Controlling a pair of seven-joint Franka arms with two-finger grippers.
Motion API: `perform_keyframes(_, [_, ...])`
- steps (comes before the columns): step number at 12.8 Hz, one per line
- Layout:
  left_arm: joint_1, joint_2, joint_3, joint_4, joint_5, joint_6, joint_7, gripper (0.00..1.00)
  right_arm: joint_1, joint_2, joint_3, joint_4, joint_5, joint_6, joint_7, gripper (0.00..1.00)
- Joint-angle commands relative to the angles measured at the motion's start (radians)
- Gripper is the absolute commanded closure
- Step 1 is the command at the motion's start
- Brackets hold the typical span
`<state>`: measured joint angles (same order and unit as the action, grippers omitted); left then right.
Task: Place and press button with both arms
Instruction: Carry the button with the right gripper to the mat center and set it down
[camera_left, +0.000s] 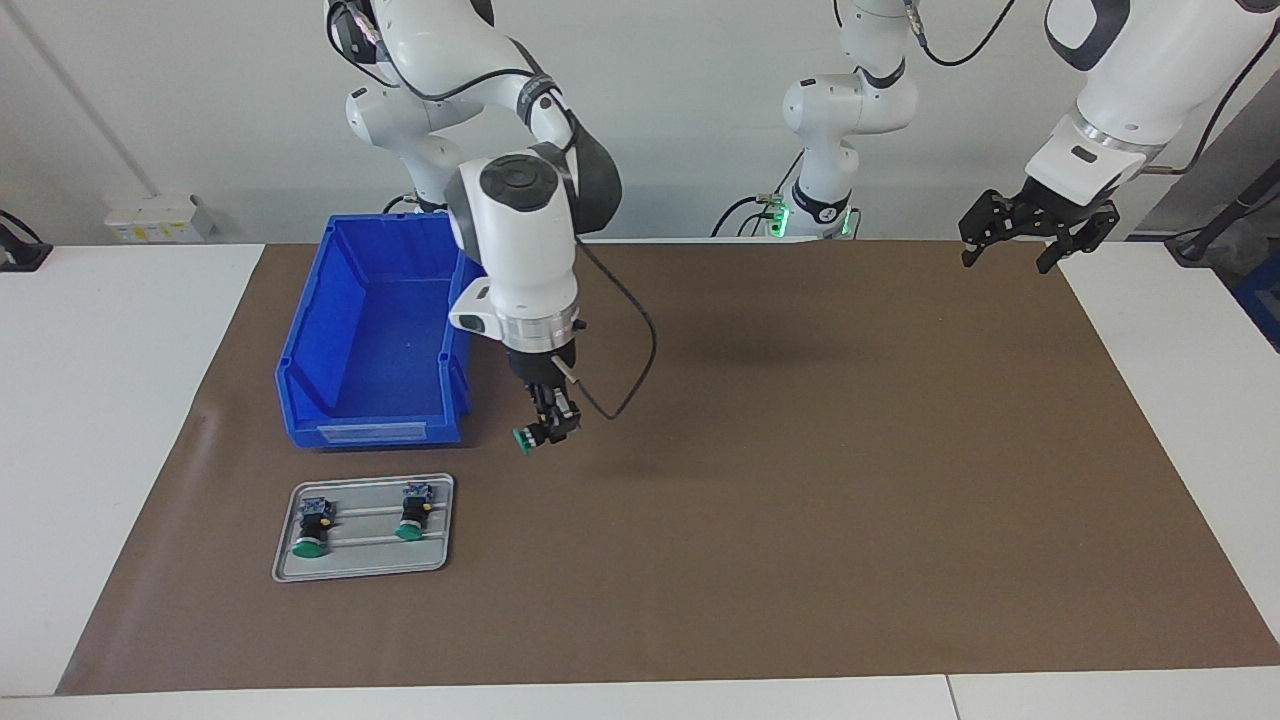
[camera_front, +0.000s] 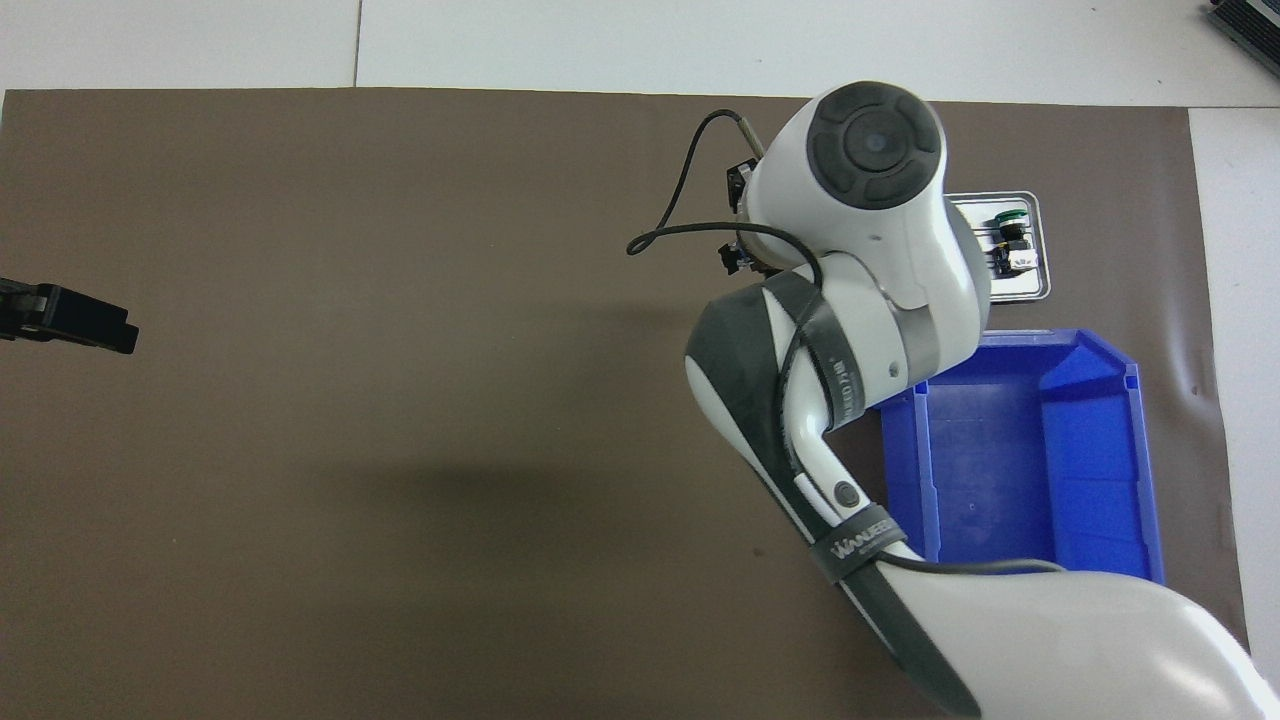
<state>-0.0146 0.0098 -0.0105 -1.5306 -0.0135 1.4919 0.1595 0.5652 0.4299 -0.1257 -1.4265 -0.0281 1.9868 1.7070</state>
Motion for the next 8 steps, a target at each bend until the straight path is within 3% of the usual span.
perform_keyframes(1, [0.012,-0.027,-0.011,-0.031,0.017,0.005,-0.009,0.00,0.099,-0.003,-0.002,-0.071,-0.045,0.055,0.292,1.00])
perform_keyframes(5, [0.012,-0.027,-0.011,-0.031,0.017,0.005,-0.009,0.00,0.286,0.139,-0.002,-0.043,-0.150,0.056,0.702,1.00])
perform_keyframes(8, [0.012,-0.027,-0.011,-0.031,0.017,0.005,-0.009,0.00,0.292,0.141,-0.002,-0.045,-0.141,0.102,0.779,1.00])
